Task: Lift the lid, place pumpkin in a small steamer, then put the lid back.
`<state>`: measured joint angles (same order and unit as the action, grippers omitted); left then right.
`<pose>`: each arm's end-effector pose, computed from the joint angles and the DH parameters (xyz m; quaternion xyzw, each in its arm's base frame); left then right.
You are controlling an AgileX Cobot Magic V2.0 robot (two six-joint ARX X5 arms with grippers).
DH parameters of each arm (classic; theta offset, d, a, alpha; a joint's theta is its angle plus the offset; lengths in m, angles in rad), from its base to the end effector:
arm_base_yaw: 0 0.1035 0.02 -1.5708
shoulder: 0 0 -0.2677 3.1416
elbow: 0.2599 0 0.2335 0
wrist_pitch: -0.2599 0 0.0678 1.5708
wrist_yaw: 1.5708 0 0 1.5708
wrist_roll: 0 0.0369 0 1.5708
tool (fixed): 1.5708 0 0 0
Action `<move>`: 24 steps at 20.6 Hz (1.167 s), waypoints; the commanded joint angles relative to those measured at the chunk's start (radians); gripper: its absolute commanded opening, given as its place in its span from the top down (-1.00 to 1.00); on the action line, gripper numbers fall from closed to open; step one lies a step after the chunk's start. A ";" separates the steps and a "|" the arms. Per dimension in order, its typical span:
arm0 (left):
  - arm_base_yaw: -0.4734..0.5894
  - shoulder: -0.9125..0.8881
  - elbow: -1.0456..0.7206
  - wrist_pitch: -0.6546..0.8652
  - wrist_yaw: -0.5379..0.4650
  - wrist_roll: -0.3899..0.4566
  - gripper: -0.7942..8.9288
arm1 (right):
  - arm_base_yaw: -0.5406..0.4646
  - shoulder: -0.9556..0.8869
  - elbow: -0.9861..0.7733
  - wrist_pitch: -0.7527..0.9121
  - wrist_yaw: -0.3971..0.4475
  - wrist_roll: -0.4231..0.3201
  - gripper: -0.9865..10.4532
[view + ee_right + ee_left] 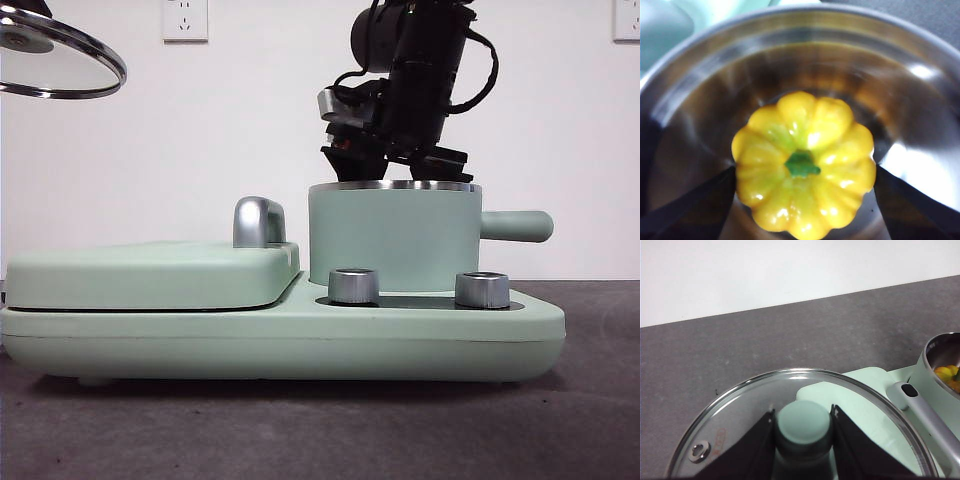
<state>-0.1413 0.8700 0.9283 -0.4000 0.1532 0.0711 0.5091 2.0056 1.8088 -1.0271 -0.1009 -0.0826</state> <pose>0.1649 -0.0292 0.3462 0.0336 0.1648 -0.1505 0.9742 0.3486 0.1988 0.2627 -0.1486 0.5519 0.2688 0.7753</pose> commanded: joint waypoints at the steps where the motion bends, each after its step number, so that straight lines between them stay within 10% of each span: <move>1: 0.000 -0.001 0.016 0.032 0.000 0.015 0.81 | 0.013 0.021 0.026 0.006 0.000 -0.016 0.13; 24: -0.001 0.001 0.016 0.029 0.001 0.014 0.81 | -0.002 -0.172 0.283 -0.213 -0.003 0.008 0.00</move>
<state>-0.1413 0.8700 0.9283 -0.4004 0.1535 0.0784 0.5037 1.8221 2.0693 -1.2419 -0.1020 -0.0811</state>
